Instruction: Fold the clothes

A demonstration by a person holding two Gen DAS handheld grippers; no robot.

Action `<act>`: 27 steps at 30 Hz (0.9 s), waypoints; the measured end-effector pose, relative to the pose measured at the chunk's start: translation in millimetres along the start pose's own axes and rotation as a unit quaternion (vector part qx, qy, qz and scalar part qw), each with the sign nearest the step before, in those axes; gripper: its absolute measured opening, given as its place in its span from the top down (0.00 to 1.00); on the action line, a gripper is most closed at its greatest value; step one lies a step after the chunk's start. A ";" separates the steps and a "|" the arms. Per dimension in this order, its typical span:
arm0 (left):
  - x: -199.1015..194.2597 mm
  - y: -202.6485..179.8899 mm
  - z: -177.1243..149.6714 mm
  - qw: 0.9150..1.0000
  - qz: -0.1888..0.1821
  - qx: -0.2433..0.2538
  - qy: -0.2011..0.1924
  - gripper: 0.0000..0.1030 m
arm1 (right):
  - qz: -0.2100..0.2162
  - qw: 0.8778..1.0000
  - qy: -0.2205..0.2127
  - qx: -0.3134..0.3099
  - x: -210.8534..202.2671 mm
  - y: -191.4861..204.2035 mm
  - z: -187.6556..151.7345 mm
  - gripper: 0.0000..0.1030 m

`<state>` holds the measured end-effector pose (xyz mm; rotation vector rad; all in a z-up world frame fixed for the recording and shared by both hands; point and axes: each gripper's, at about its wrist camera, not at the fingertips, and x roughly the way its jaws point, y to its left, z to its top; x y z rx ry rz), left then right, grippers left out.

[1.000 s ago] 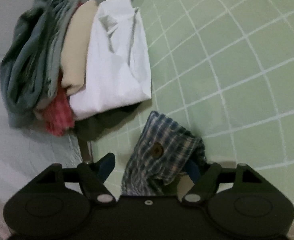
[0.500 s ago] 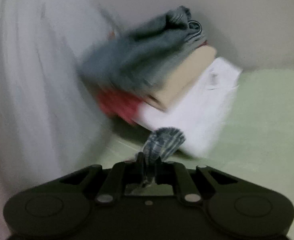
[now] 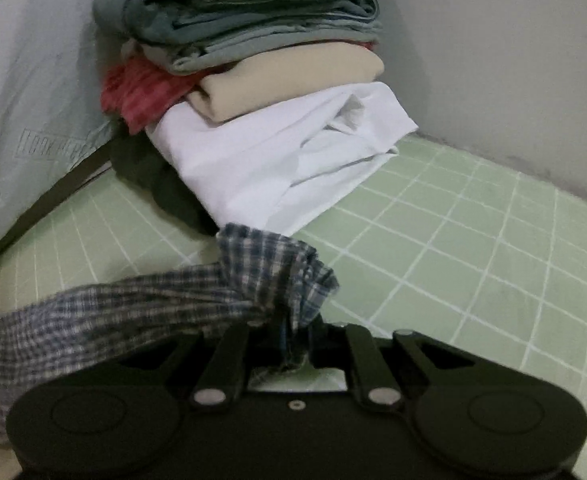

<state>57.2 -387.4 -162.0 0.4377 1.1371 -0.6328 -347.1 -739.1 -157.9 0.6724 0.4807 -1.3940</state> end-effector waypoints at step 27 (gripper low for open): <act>-112.5 120.6 -100.9 0.984 0.015 -0.145 -0.102 0.00 | 0.272 0.912 0.137 -0.275 -157.5 128.5 -151.8 0.95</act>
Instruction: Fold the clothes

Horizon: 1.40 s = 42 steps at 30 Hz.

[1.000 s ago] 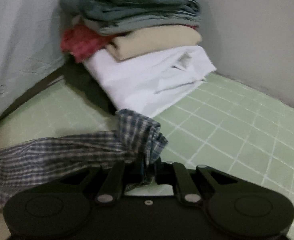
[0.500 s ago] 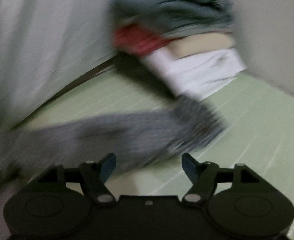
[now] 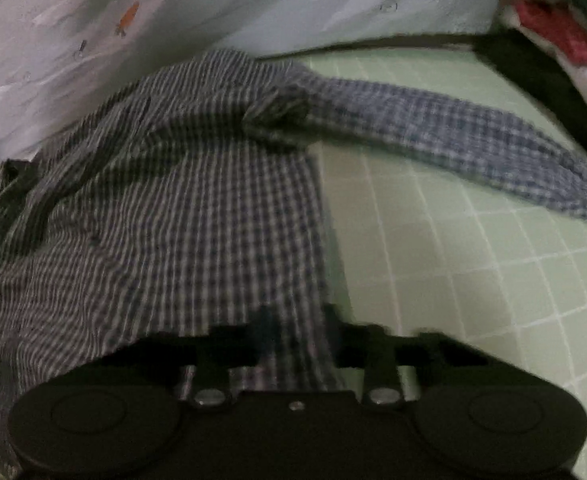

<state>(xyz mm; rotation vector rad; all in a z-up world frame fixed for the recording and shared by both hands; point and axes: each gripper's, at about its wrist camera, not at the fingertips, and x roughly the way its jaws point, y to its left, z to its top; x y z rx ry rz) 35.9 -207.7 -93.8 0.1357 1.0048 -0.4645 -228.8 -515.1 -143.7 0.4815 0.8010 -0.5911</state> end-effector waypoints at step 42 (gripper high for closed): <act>54.3 167.2 41.6 0.989 0.137 0.053 -0.026 0.92 | -0.201 0.978 -0.001 0.046 -31.0 112.8 -5.5 0.59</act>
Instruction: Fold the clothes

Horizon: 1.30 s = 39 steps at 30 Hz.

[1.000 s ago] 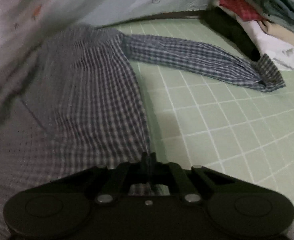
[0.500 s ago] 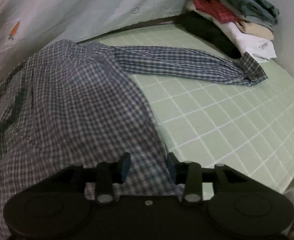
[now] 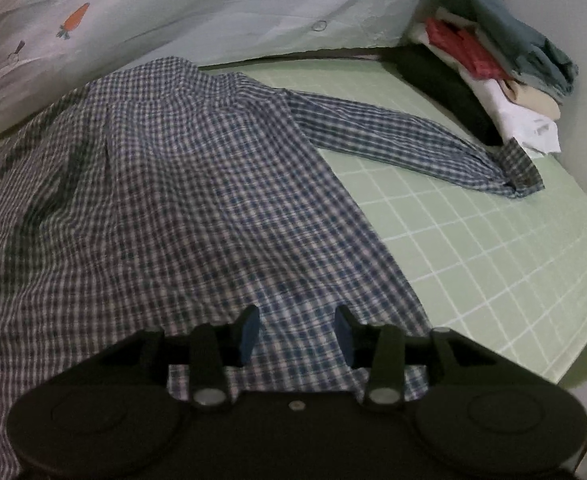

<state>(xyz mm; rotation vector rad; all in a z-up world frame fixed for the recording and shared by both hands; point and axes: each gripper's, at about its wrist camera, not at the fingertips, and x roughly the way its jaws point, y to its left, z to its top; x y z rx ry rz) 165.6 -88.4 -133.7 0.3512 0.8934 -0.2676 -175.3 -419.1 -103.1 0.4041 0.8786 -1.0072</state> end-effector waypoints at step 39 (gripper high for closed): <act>-67.8 -80.5 49.0 0.996 -0.015 -0.066 -0.051 0.15 | 0.134 0.989 -0.057 -0.016 81.5 -10.5 122.0 0.04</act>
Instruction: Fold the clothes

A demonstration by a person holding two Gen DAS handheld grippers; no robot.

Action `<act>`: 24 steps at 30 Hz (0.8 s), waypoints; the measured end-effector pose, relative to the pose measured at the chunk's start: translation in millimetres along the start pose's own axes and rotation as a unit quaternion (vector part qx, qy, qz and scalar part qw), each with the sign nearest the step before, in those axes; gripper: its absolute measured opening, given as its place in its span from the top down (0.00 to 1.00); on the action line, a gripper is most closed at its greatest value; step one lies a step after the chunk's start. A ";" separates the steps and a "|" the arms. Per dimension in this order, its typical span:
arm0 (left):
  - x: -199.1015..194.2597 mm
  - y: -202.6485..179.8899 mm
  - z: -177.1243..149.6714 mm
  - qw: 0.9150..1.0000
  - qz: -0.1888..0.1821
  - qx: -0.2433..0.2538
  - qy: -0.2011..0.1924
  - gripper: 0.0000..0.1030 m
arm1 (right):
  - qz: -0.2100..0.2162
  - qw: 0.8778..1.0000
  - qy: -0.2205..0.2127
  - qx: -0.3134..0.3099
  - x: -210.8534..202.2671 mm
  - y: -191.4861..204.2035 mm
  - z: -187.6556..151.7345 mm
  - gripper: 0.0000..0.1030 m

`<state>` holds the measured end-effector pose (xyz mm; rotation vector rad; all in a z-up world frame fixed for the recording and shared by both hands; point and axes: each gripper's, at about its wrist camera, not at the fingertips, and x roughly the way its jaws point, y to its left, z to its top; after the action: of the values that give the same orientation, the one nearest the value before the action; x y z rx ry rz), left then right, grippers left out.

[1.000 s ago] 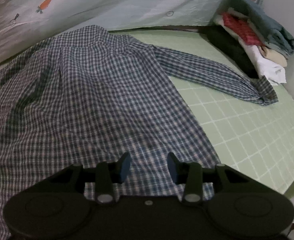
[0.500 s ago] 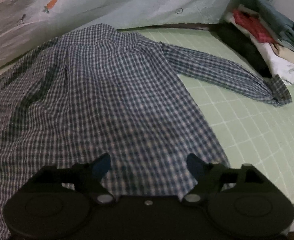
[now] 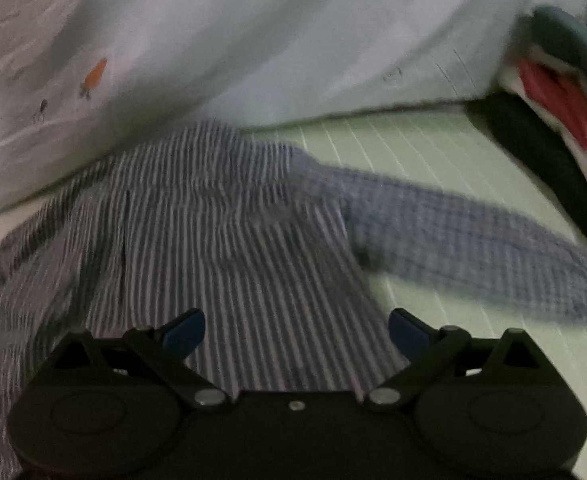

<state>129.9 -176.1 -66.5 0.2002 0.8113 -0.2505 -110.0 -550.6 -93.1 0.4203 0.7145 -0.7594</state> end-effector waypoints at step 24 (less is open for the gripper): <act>201.2 -248.1 141.7 0.960 -0.230 0.162 0.003 0.18 | 0.141 0.989 0.035 0.020 230.0 64.8 172.5 0.09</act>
<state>287.2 -479.6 -139.3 0.3175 0.8124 -0.8257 130.0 -717.1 -132.7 0.5734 0.6882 -0.4938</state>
